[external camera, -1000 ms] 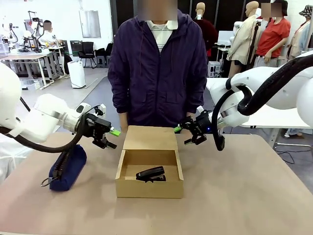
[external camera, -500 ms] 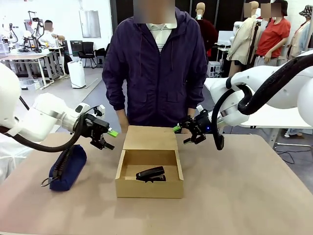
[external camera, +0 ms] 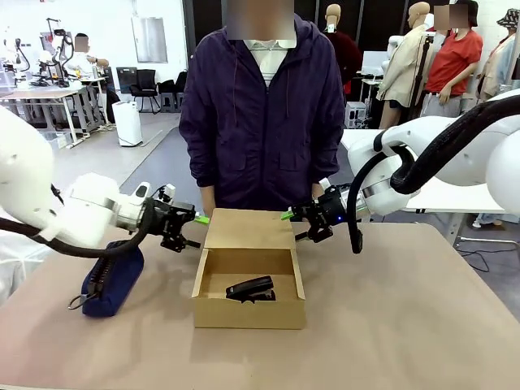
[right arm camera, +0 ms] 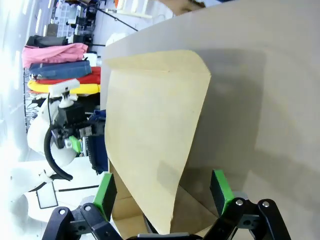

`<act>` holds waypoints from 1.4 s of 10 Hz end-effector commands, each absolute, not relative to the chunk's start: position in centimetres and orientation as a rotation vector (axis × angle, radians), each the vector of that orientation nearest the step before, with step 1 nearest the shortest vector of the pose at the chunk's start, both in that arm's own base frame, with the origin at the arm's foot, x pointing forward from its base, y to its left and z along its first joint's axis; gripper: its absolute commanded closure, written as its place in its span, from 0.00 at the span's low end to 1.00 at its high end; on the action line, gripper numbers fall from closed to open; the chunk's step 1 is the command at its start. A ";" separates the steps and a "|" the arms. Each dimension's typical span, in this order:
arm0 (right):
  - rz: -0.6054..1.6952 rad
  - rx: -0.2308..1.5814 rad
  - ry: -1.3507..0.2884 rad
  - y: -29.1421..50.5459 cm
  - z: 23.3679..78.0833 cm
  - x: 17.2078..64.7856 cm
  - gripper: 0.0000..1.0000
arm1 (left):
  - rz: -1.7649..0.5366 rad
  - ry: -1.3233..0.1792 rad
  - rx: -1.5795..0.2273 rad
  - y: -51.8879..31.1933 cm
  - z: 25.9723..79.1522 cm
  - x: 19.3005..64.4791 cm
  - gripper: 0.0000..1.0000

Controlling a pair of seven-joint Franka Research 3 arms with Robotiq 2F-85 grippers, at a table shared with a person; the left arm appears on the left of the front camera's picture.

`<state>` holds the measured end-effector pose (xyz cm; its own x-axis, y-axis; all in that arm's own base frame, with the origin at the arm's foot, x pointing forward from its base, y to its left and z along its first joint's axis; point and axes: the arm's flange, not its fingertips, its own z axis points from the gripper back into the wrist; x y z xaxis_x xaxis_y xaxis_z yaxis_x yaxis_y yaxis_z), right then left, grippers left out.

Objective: Pack the items into the box.
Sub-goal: Close the Mailer Box.

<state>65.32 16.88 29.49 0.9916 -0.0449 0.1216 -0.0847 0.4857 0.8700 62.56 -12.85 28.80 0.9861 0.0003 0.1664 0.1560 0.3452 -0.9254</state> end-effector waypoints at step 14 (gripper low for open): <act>0.114 1.251 -0.112 16.9 28.4 65.0 0.44 | -0.146 -0.454 -1.287 -15.6 29.2 63.5 0.39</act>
<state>65.24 17.19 28.14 0.9935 -0.0014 0.1135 -0.1069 0.3244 0.9398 64.44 -15.71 29.06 0.9262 0.1345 0.3523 0.2966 0.3172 -0.9008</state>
